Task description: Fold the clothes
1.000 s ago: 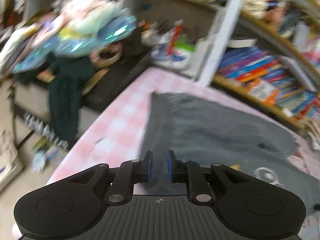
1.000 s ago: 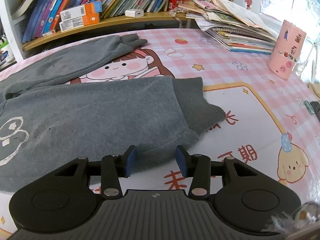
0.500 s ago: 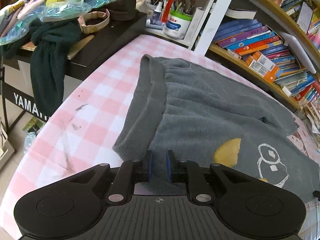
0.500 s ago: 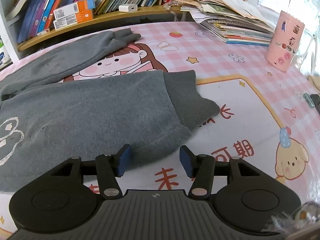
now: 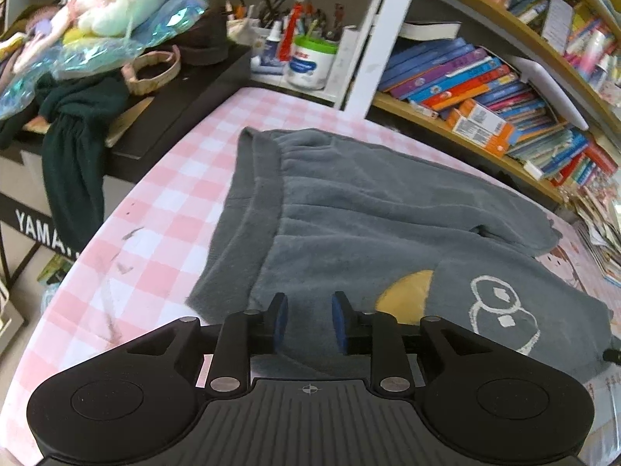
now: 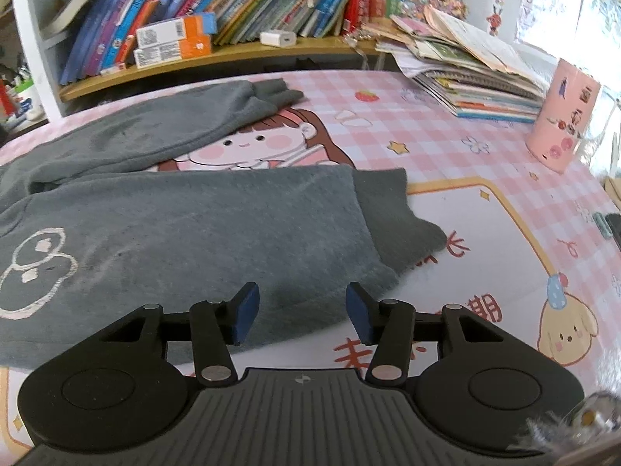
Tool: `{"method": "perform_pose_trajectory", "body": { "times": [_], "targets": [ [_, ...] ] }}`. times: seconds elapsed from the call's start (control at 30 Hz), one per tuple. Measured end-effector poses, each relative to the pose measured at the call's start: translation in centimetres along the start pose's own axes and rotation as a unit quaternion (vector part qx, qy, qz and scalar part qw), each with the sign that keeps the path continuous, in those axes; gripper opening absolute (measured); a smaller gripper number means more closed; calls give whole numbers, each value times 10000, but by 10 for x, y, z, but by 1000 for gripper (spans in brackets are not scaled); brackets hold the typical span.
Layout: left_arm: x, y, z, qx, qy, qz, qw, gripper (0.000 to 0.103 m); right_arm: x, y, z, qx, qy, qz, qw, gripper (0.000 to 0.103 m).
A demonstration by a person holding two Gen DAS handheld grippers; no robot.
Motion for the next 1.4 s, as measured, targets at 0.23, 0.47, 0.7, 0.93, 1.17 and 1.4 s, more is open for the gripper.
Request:
{"method": "perform_pose_trajectory", "body": {
  "times": [0.23,0.47,0.7,0.93,1.17,1.4],
  "targets": [
    [0,-2,-15,-208,-161,67,9996,33,5,1,14,173,253,-65,9995,47],
    [-2,-8,-24,-269,-216,164,9993,34,2,1,16,275,377,-12,9989,48],
    [-6,-14,-31,-215,-174,265,9993,34,-3,4,23,522,701,44,9962,51],
    [-13,-19,-48,-214,-125,359,9990,35,-15,10,25,728,1020,144,9920,52],
    [-25,-18,-73,-336,-89,446,9984,35,-38,21,23,873,1344,205,9869,54],
    [-39,-8,-97,-466,64,337,9983,52,-70,43,24,995,1706,136,9802,56]
  ]
}}
Point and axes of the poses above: each gripper's, at about its wrist camera, not at the fingertips, and x roughly against the way its jaws point, z to its left, y to its top, the point moved 2 cm from there along -x, roughly the way its jaws point, and after that the axes turned 15 degrees about -z, right-handed, at the moved point
